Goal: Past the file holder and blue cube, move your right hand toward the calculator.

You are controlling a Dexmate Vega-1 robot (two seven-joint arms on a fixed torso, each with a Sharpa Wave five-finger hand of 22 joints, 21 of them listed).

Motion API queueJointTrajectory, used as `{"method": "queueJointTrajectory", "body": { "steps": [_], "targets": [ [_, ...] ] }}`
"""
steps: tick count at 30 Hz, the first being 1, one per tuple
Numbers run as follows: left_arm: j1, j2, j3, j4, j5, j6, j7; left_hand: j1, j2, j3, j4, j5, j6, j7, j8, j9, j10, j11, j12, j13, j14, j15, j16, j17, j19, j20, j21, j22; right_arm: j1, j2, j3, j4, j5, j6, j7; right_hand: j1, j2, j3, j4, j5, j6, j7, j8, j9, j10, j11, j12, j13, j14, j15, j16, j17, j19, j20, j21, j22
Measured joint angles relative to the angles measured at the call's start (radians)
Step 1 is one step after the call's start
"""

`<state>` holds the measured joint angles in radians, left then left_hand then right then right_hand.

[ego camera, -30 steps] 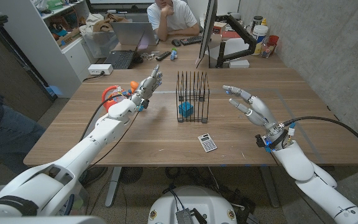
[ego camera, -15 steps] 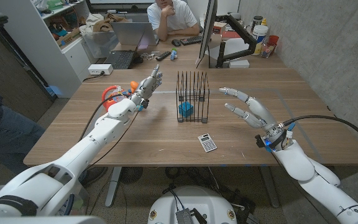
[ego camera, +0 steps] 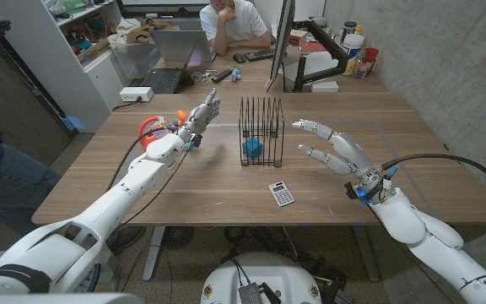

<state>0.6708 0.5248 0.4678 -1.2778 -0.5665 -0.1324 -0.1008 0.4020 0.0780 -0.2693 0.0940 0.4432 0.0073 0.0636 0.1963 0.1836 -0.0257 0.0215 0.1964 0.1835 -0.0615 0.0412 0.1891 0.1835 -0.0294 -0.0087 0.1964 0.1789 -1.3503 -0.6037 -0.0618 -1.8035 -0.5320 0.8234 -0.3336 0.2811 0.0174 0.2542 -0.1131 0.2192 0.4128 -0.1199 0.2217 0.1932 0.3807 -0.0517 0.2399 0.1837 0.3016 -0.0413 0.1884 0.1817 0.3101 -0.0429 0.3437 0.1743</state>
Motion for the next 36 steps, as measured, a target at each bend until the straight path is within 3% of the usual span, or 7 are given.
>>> {"method": "queueJointTrajectory", "body": {
  "steps": [8, 14, 26, 36],
  "targets": [
    [-0.003, 0.001, 0.0, 0.002, 0.002, 0.0, -0.001, 0.0, 0.0, 0.0, 0.0, -0.009, 0.003, -0.003, 0.0, 0.0, 0.0, 0.0, 0.0, 0.0, -0.006, -0.006, 0.0, 0.0, -0.006, 0.005, 0.0, 0.0, 0.004, -0.022, -0.021, -0.009, -0.049, -0.023, -0.04, 0.011, -0.003, 0.006, -0.006, 0.0, 0.004, -0.011, 0.0, 0.0, 0.0, 0.0, 0.0, 0.0, 0.0, 0.0, 0.0, 0.0, 0.0, 0.0, -0.004, 0.0],
    [-0.004, 0.003, 0.0, 0.002, 0.003, 0.0, -0.001, 0.0, 0.0, -0.004, 0.004, -0.008, 0.003, -0.003, 0.0, 0.0, 0.0, 0.0, 0.0, 0.0, -0.006, -0.006, 0.0, 0.0, -0.006, 0.005, 0.0, 0.0, 0.007, -0.044, -0.04, -0.012, -0.07, -0.031, -0.064, 0.023, 0.009, 0.014, -0.014, 0.007, 0.027, -0.034, 0.0, 0.0, 0.008, -0.007, 0.0, 0.0, 0.0, 0.0, 0.0, 0.0, 0.0, 0.0, -0.011, 0.0],
    [-0.007, 0.008, 0.0, -0.002, 0.006, 0.007, -0.001, 0.0, 0.0, -0.004, 0.004, -0.008, 0.003, -0.003, 0.0, 0.0, 0.0, 0.0, 0.0, 0.0, -0.006, -0.006, 0.0, 0.0, -0.014, 0.007, 0.0, 0.0, 0.008, -0.08, -0.069, -0.018, -0.105, -0.049, -0.123, 0.028, 0.014, 0.018, -0.018, 0.007, 0.037, -0.045, 0.004, 0.0, 0.032, -0.032, 0.003, 0.0, 0.0, 0.0, 0.0, 0.0, 0.0, 0.0, -0.019, 0.005],
    [-0.004, 0.014, -0.003, -0.013, 0.006, 0.013, 0.003, 0.005, 0.005, -0.004, 0.004, -0.008, -0.002, -0.009, 0.0, 0.0, 0.0, 0.0, 0.0, 0.0, -0.006, -0.006, 0.0, 0.0, -0.018, 0.003, 0.0, 0.0, 0.007, -0.118, -0.09, -0.03, -0.123, -0.063, -0.143, 0.033, 0.019, 0.018, -0.018, 0.007, 0.047, -0.046, 0.004, -0.003, 0.038, -0.037, 0.004, 0.0, 0.01, -0.002, 0.0, 0.0, -0.002, 0.013, -0.027, 0.005]
  ]
}}
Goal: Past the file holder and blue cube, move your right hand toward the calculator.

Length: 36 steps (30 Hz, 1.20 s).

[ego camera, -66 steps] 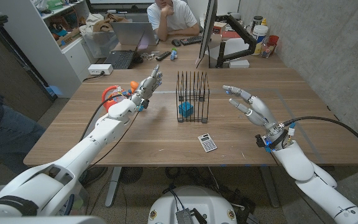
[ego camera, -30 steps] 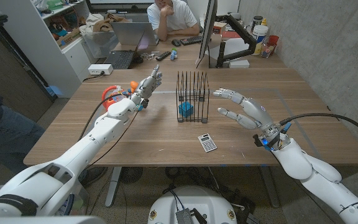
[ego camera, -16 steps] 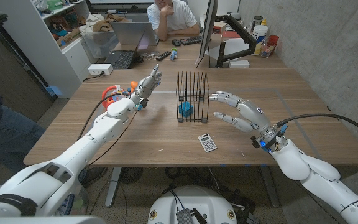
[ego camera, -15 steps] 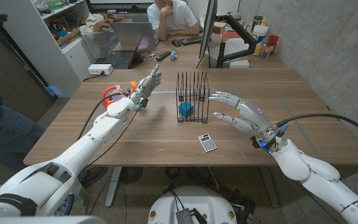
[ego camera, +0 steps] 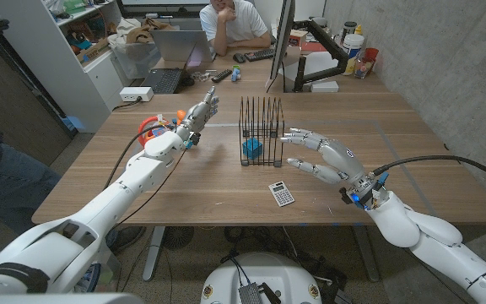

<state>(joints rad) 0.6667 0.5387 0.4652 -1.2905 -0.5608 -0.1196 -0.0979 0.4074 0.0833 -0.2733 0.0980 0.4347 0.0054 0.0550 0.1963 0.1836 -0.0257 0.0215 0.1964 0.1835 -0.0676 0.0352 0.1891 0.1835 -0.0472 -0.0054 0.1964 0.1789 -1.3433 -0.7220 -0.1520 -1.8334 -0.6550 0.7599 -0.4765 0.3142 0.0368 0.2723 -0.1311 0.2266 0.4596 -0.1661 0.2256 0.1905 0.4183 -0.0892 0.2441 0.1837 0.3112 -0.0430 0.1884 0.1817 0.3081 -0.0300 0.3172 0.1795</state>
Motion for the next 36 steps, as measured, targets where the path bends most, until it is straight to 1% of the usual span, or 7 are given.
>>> {"method": "queueJointTrajectory", "body": {
  "steps": [6, 11, 17, 20, 24, 32, 36],
  "targets": [
    [0.004, 0.005, -0.002, -0.007, 0.0, 0.004, 0.003, 0.0, 0.0, 0.0, 0.0, 0.0, 0.005, -0.005, 0.0, 0.0, 0.0, 0.0, 0.0, 0.0, 0.0, 0.0, 0.0, 0.0, -0.006, 0.006, 0.0, 0.0, 0.002, -0.022, -0.012, -0.007, -0.022, -0.022, -0.011, 0.005, 0.005, 0.0, 0.0, 0.0, 0.009, -0.009, 0.0, 0.0, 0.0, 0.0, 0.0, 0.0, 0.0, 0.0, 0.0, 0.0, -0.003, 0.004, 0.0, 0.0],
    [0.006, 0.007, -0.002, -0.013, 0.0, 0.007, 0.003, 0.0, 0.0, 0.0, 0.0, 0.0, 0.005, -0.005, 0.0, 0.0, 0.0, 0.0, 0.0, 0.0, 0.0, 0.0, 0.0, 0.0, -0.016, 0.016, 0.0, 0.0, 0.01, -0.04, -0.024, -0.009, -0.035, -0.035, -0.016, 0.005, 0.005, 0.004, -0.004, 0.0, 0.012, -0.012, 0.0, 0.0, 0.0, 0.0, 0.0, 0.0, 0.0, 0.0, 0.0, 0.0, 0.0, 0.021, -0.008, 0.0],
    [0.007, 0.009, -0.002, -0.017, -0.001, 0.012, 0.005, 0.0, 0.0, -0.003, -0.003, 0.0, 0.005, -0.005, 0.0, 0.0, 0.0, 0.0, 0.0, 0.0, 0.0, 0.0, 0.0, 0.0, -0.016, 0.016, 0.0, 0.0, 0.021, -0.063, -0.042, -0.012, -0.044, -0.05, -0.021, 0.009, 0.009, 0.004, -0.004, 0.0, 0.023, -0.013, 0.0, 0.0, 0.005, -0.005, 0.0, 0.0, 0.005, 0.005, 0.0, 0.0, -0.011, 0.047, -0.012, 0.0],
    [0.008, 0.01, -0.002, -0.019, -0.001, 0.013, 0.005, 0.0, 0.0, -0.004, -0.002, 0.0, 0.005, -0.005, 0.0, 0.0, 0.0, 0.0, 0.0, 0.0, 0.0, 0.0, 0.0, 0.0, -0.016, 0.016, 0.0, 0.0, 0.025, -0.071, -0.049, -0.013, -0.045, -0.054, -0.023, 0.009, 0.009, 0.004, -0.004, 0.0, 0.023, -0.013, 0.0, 0.0, 0.005, -0.005, 0.0, 0.0, 0.005, 0.005, 0.0, 0.0, -0.021, 0.072, -0.022, 0.0],
    [0.01, 0.01, -0.002, -0.022, -0.001, 0.014, 0.006, 0.004, 0.004, -0.007, 0.001, 0.0, 0.005, -0.005, 0.0, 0.0, 0.0, 0.0, 0.0, 0.0, 0.0, 0.0, 0.0, 0.0, -0.016, 0.016, 0.0, 0.0, 0.034, -0.084, -0.063, -0.013, -0.045, -0.059, -0.025, 0.009, 0.009, 0.004, -0.004, 0.0, 0.028, -0.018, 0.0, 0.0, 0.005, -0.005, 0.0, 0.0, 0.01, 0.002, 0.0, 0.0, -0.018, 0.089, -0.021, 0.0],
    [0.014, 0.012, -0.002, -0.03, 0.0, 0.019, 0.01, 0.004, 0.004, -0.007, 0.001, 0.0, 0.005, -0.005, 0.0, 0.0, 0.0, 0.0, 0.0, 0.0, 0.0, 0.0, 0.0, 0.0, -0.016, 0.016, 0.0, 0.0, 0.052, -0.103, -0.088, -0.002, -0.049, -0.064, -0.032, 0.009, 0.009, 0.007, -0.001, 0.0, 0.028, -0.018, 0.0, 0.0, 0.011, -0.011, 0.0, 0.0, 0.014, 0.003, 0.0, 0.0, -0.017, 0.09, -0.025, 0.0],
    [0.016, 0.014, -0.001, -0.033, 0.0, 0.02, 0.012, 0.004, 0.004, -0.007, 0.001, 0.0, 0.005, -0.005, 0.0, 0.0, 0.0, 0.0, 0.0, 0.0, 0.0, 0.0, 0.0, 0.0, -0.02, 0.02, 0.0, 0.0, 0.063, -0.111, -0.103, 0.002, -0.054, -0.069, -0.034, 0.009, 0.009, 0.011, -0.005, 0.0, 0.028, -0.018, -0.002, 0.0, 0.011, -0.011, 0.0, 0.0, 0.016, 0.025, 0.0, 0.0, -0.01, 0.112, -0.029, 0.0]
  ]
}}
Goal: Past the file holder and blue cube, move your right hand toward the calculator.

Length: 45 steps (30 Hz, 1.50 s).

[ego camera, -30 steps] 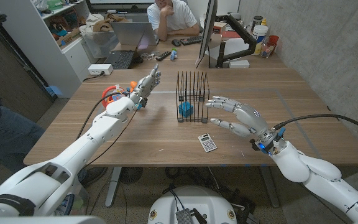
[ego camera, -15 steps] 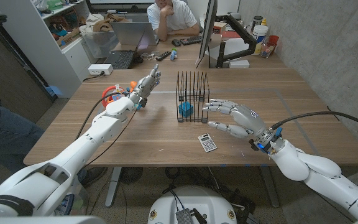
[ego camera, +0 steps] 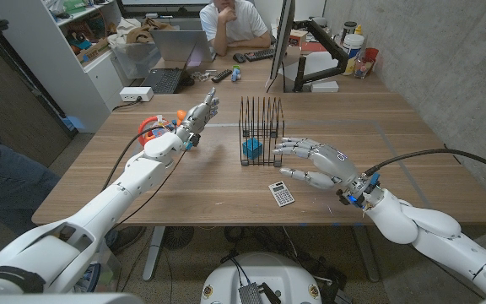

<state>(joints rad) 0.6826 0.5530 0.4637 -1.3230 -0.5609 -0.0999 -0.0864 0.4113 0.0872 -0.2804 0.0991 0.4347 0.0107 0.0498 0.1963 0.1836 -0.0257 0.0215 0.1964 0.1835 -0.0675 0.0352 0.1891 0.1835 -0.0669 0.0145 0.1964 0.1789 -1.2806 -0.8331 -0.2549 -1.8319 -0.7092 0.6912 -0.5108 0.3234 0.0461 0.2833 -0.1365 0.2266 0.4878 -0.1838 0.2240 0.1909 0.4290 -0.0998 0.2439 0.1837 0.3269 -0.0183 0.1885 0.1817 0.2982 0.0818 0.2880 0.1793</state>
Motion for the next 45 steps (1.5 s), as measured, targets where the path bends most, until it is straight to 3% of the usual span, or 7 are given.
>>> {"method": "queueJointTrajectory", "body": {
  "steps": [8, 20, 25, 36, 38, 45],
  "targets": [
    [0.001, 0.003, 0.0, -0.005, 0.001, 0.001, 0.002, 0.0, 0.0, 0.0, 0.0, 0.0, 0.0, 0.0, 0.0, 0.0, 0.0, 0.011, 0.0, 0.0, -0.005, 0.005, 0.0, 0.0, -0.007, -0.007, 0.0, 0.0, 0.023, -0.011, -0.031, 0.004, -0.014, -0.015, -0.004, 0.007, 0.001, 0.0, 0.0, 0.0, 0.006, -0.006, -0.003, 0.0, 0.0, 0.0, 0.0, 0.0, 0.002, 0.03, 0.0, 0.0, 0.006, 0.027, -0.004, 0.0],
    [0.003, 0.007, -0.001, -0.012, 0.001, 0.001, 0.003, 0.004, 0.004, 0.0, 0.0, 0.0, 0.0, 0.0, 0.0, 0.0, 0.0, 0.011, 0.0, 0.0, -0.005, 0.005, 0.0, 0.0, -0.007, -0.007, 0.0, 0.0, 0.038, -0.019, -0.053, 0.004, -0.057, -0.061, -0.022, 0.016, 0.003, 0.004, -0.004, 0.0, 0.006, -0.006, -0.006, 0.0, 0.0, 0.0, -0.004, 0.005, -0.002, 0.033, 0.0, 0.0, 0.006, 0.035, -0.012, 0.0],
    [0.003, 0.009, -0.001, -0.013, 0.002, 0.001, 0.002, 0.004, 0.004, 0.0, 0.0, 0.0, 0.0, 0.0, 0.0, 0.0, 0.0, 0.011, 0.0, 0.0, -0.01, 0.01, 0.0, 0.0, -0.007, -0.007, 0.0, 0.0, 0.066, -0.035, -0.093, -0.006, -0.07, -0.081, -0.027, 0.019, 0.0, 0.007, -0.007, -0.005, 0.006, -0.006, -0.006, 0.0, -0.004, 0.004, -0.004, 0.005, -0.002, 0.033, 0.0, 0.0, 0.006, 0.035, -0.012, 0.0],
    [0.004, 0.009, -0.002, -0.015, 0.002, 0.001, 0.002, 0.004, 0.004, -0.004, 0.004, 0.0, 0.0, 0.0, 0.0, 0.0, 0.0, 0.011, 0.0, 0.0, -0.011, 0.011, 0.0, 0.0, -0.007, -0.007, 0.0, 0.0, 0.069, -0.038, -0.098, -0.009, -0.088, -0.123, -0.034, 0.025, 0.001, 0.01, -0.01, -0.005, 0.005, -0.006, -0.014, 0.0, -0.004, 0.004, -0.004, 0.005, -0.002, 0.033, 0.0, 0.0, -0.001, 0.042, -0.018, 0.0],
    [0.003, 0.009, -0.002, -0.015, 0.003, 0.002, 0.0, 0.004, 0.004, -0.005, 0.004, 0.0, 0.0, 0.0, 0.0, 0.0, 0.0, 0.011, 0.0, 0.0, -0.011, 0.011, 0.0, 0.0, -0.007, -0.007, 0.0, 0.0, 0.091, -0.062, -0.133, -0.017, -0.092, -0.131, -0.034, 0.025, 0.001, 0.011, -0.011, -0.005, 0.005, -0.006, -0.014, 0.002, -0.004, 0.004, -0.004, 0.005, -0.002, 0.033, 0.0, 0.0, -0.001, 0.042, -0.018, 0.0],
    [0.002, 0.009, -0.001, -0.019, 0.003, 0.003, 0.0, 0.004, 0.004, -0.008, 0.0, 0.0, 0.0, 0.0, 0.0, 0.0, 0.0, 0.011, 0.0, 0.0, -0.011, 0.011, 0.0, 0.0, -0.007, -0.007, 0.0, 0.0, 0.107, -0.075, -0.153, -0.02, -0.1, -0.15, -0.026, 0.03, 0.007, 0.015, -0.007, -0.005, 0.005, -0.006, -0.014, 0.002, -0.01, 0.008, -0.004, 0.005, -0.007, 0.038, -0.004, 0.0, -0.001, 0.042, -0.022, 0.0]
  ]
}}
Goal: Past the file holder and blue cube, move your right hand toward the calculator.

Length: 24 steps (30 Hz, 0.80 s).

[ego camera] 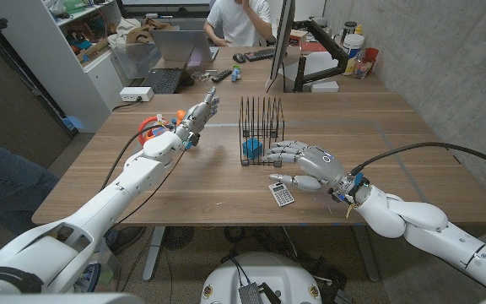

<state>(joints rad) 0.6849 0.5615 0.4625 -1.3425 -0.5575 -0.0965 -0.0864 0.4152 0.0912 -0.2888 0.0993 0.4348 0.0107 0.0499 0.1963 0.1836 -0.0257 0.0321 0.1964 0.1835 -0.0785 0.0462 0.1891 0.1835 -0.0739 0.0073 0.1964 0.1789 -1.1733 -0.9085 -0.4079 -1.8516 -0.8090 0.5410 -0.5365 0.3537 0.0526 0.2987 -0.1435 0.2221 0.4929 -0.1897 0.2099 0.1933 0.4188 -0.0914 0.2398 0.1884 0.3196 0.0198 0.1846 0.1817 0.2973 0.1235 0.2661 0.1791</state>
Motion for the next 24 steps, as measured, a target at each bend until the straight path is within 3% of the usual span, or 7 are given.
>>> {"method": "queueJointTrajectory", "body": {
  "steps": [11, 16, 24],
  "targets": [
    [0.006, 0.002, 0.0, -0.012, 0.001, 0.002, 0.011, 0.0, 0.0, 0.0, 0.0, 0.0, 0.0, 0.0, 0.0, 0.0, 0.0, 0.0, 0.0, 0.0, 0.0, 0.0, 0.0, 0.0, -0.004, 0.004, 0.0, 0.0, 0.023, -0.022, -0.03, -0.004, -0.008, -0.023, 0.019, 0.011, 0.011, 0.005, -0.003, -0.004, -0.002, -0.011, -0.002, 0.0, -0.009, -0.008, -0.008, 0.0, -0.005, 0.005, 0.0, 0.0, -0.002, 0.009, -0.004, 0.0],
    [0.013, 0.002, -0.002, -0.019, 0.001, 0.002, 0.019, 0.0, 0.0, 0.0, 0.0, 0.0, 0.0, 0.0, 0.0, 0.0, 0.0, 0.0, 0.0, 0.0, 0.0, 0.0, 0.0, 0.0, -0.004, 0.004, 0.0, 0.0, 0.028, -0.032, -0.038, -0.013, -0.01, -0.04, 0.036, 0.016, 0.016, 0.012, -0.004, -0.008, -0.029, 0.0, -0.012, 0.0, -0.009, -0.008, -0.008, 0.0, -0.006, 0.005, 0.0, 0.0, -0.004, 0.015, -0.011, 0.0],
    [0.015, 0.0, -0.003, -0.023, 0.003, -0.002, 0.022, 0.0, 0.0, 0.0, 0.0, 0.0, 0.0, 0.0, 0.0, 0.0, 0.0, 0.0, 0.0, 0.0, 0.0, 0.0, 0.0, 0.0, -0.004, 0.004, 0.0, 0.0, 0.037, -0.044, -0.051, -0.024, -0.017, -0.059, 0.057, 0.025, 0.025, 0.019, -0.005, -0.008, -0.034, -0.005, -0.012, 0.0, -0.009, -0.008, -0.008, 0.0, -0.009, 0.002, 0.0, 0.0, -0.005, 0.016, -0.011, 0.0]
  ]
}}
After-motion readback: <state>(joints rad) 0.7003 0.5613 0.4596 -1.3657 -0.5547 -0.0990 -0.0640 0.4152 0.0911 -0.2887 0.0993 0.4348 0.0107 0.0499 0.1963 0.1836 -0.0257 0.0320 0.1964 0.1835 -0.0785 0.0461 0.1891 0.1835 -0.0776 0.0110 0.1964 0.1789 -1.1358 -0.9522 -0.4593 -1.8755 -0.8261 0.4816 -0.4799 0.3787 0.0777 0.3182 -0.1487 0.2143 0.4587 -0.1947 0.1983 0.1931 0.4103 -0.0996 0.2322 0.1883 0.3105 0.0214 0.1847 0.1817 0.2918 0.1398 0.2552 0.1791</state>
